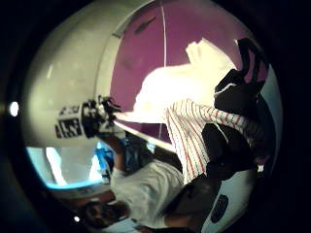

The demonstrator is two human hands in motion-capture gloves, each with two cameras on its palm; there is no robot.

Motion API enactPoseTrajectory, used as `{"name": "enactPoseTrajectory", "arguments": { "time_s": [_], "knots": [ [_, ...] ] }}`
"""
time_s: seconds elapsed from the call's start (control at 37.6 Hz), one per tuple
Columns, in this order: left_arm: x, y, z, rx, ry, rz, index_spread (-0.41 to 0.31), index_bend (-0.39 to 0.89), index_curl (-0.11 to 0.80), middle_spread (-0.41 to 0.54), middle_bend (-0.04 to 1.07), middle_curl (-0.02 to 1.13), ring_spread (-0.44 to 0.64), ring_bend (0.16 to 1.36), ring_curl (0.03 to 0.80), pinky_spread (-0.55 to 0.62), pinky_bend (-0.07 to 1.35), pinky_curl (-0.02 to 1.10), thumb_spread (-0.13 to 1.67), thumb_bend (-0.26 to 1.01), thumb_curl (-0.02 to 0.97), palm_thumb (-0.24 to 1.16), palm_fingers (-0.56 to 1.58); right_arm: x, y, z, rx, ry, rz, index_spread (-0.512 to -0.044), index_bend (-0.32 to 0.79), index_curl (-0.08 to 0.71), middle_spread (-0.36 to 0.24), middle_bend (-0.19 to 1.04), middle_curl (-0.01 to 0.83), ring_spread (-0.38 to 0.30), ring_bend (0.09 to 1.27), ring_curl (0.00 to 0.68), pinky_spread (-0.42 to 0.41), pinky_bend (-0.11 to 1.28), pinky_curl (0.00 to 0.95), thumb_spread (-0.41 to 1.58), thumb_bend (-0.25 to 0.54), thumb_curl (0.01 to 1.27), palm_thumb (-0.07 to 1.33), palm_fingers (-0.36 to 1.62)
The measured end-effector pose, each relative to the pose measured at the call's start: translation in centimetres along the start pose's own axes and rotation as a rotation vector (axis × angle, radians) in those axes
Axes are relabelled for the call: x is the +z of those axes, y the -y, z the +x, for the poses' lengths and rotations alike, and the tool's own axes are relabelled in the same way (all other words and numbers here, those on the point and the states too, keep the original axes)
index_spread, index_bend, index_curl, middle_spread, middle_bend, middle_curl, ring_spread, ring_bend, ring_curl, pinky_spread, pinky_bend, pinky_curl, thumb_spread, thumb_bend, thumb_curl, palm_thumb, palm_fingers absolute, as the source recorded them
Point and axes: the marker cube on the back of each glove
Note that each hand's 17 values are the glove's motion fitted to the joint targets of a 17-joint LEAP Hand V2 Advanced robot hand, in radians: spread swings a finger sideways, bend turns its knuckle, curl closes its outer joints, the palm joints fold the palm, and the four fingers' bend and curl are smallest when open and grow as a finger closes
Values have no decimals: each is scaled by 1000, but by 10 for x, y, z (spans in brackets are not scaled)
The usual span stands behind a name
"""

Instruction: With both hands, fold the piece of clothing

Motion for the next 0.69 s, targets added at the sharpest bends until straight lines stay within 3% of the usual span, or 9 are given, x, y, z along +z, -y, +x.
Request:
{"name": "enactPoseTrajectory", "arguments": {
  "time_s": [0.08, 0.19, 0.37, 0.45, 0.53, 0.61, 0.69],
  "knots": [
    [5, 22, 2, -58, 85, 3, -335, 198, 408, -386, 633, 519, -381, 735, 413, -122, 104, 241, 1194, 10, 304, 648, 1222, -11, 4, -14, 114, -8, -41, -337, 137, 340, -261, 505, 449, -279, 756, 431, -224, 295, 341, 1071, 92, 305, 875, 1317],
    [-22, 11, 13, -120, 160, -40, -337, 206, 423, -387, 648, 525, -379, 741, 419, -113, 101, 232, 1212, -2, 299, 652, 1203, 13, 27, -16, 220, -33, -163, -337, 125, 335, -261, 515, 456, -271, 785, 445, -244, 326, 354, 1053, 74, 309, 895, 1317],
    [4, 19, 11, -147, 164, -93, -346, 265, 459, -386, 661, 532, -372, 725, 421, -82, 90, 213, 1258, -8, 284, 652, 1184, 54, 61, -24, 103, -68, -207, -337, 131, 331, -254, 529, 466, -261, 806, 460, -274, 374, 371, 1036, 38, 311, 916, 1313],
    [14, 17, 9, -160, 124, -107, -347, 253, 462, -384, 675, 539, -371, 738, 427, -98, 115, 219, 1271, -9, 279, 652, 1200, 60, 63, -23, 103, -49, -154, -338, 134, 331, -254, 540, 472, -256, 810, 463, -287, 380, 374, 1028, 24, 315, 923, 1309],
    [20, 12, 6, -174, 57, -94, -349, 255, 470, -384, 684, 546, -371, 745, 432, -100, 117, 221, 1283, -10, 273, 648, 1201, 58, 59, -18, 110, 34, -13, -338, 138, 332, -251, 546, 476, -253, 813, 466, -291, 390, 378, 1024, 10, 318, 931, 1304],
    [16, 18, -7, -231, 65, 115, -343, 224, 467, -381, 689, 550, -367, 766, 439, -104, 128, 227, 1290, -10, 268, 647, 1190, 53, 49, -11, 86, 185, 179, -342, 70, 309, -257, 544, 476, -257, 799, 463, -260, 407, 383, 1029, -3, 320, 935, 1181],
    [10, 20, -17, -253, 110, 305, -276, 9, 398, -368, 685, 548, -359, 804, 447, -55, 161, 240, 1296, -10, 264, 647, 981, 47, 27, 1, 94, 296, 257, -347, 73, 298, -259, 420, 443, -259, 711, 441, -191, 448, 394, 1073, -24, 313, 902, 938]
  ]
}}
